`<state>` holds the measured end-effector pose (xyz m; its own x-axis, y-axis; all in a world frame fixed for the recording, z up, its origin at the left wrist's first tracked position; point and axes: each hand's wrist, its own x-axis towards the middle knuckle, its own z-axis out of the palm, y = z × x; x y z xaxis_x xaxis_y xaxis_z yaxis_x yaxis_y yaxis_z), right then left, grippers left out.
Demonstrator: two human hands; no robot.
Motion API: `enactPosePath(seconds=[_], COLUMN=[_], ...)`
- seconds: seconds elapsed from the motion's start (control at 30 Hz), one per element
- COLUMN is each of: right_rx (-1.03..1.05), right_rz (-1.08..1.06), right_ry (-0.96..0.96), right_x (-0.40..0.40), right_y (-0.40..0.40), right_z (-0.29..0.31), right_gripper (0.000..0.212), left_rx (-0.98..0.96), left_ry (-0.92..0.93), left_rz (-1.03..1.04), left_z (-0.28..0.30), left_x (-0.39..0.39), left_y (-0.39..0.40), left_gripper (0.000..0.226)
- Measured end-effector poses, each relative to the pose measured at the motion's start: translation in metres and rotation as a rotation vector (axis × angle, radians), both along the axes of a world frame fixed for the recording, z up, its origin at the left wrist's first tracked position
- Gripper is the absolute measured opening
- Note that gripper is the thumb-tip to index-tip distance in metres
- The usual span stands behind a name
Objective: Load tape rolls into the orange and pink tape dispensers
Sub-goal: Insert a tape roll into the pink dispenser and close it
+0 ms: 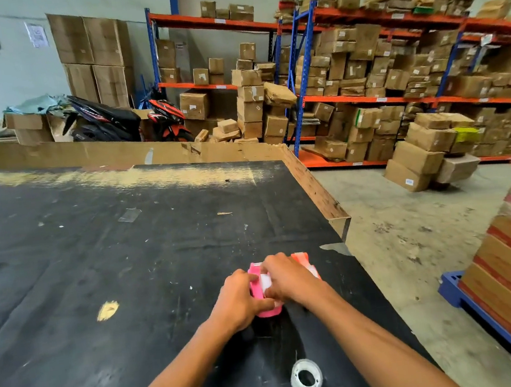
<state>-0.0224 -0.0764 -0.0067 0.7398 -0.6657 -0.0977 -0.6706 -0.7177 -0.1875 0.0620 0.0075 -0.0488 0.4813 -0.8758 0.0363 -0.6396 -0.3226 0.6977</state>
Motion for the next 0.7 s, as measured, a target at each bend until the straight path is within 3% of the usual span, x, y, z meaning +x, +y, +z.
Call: enactPosePath(seconds=[0.1, 0.2, 0.27, 0.37, 0.47, 0.53, 0.7], right_rx=[0.0, 0.102, 0.085, 0.045, 0.077, 0.124, 0.25], right_rz=[-0.022, -0.061, -0.072, -0.015, 0.063, 0.077, -0.008], right_ry=[-0.193, -0.415, -0.471, -0.51, -0.541, -0.567, -0.692], right_x=[-0.01, -0.028, -0.042, -0.056, -0.06, -0.06, -0.073], right_y=[0.0, -0.001, 0.003, 0.012, 0.033, 0.047, 0.067], right_z=[-0.003, -0.003, 0.0, 0.002, 0.006, 0.004, 0.002], right_gripper=[0.02, 0.03, 0.035, 0.033, 0.031, 0.032, 0.009], left_rx=[0.01, 0.049, -0.057, -0.381, -0.359, -0.33, -0.358], left_ry=[0.004, 0.014, 0.075, 0.352, 0.754, 0.813, 0.843], left_rz=[0.0, -0.007, 0.009, 0.121, 0.049, 0.018, 0.003], left_z=[-0.002, -0.002, 0.004, 0.019, 0.031, 0.031, 0.026], left_x=[0.002, 0.0, -0.002, -0.01, -0.022, -0.03, -0.04], left_y=[0.0, 0.004, 0.009, 0.018, 0.029, 0.036, 0.049], left_gripper=[0.046, 0.061, 0.066, 0.043, 0.027, 0.03, 0.028])
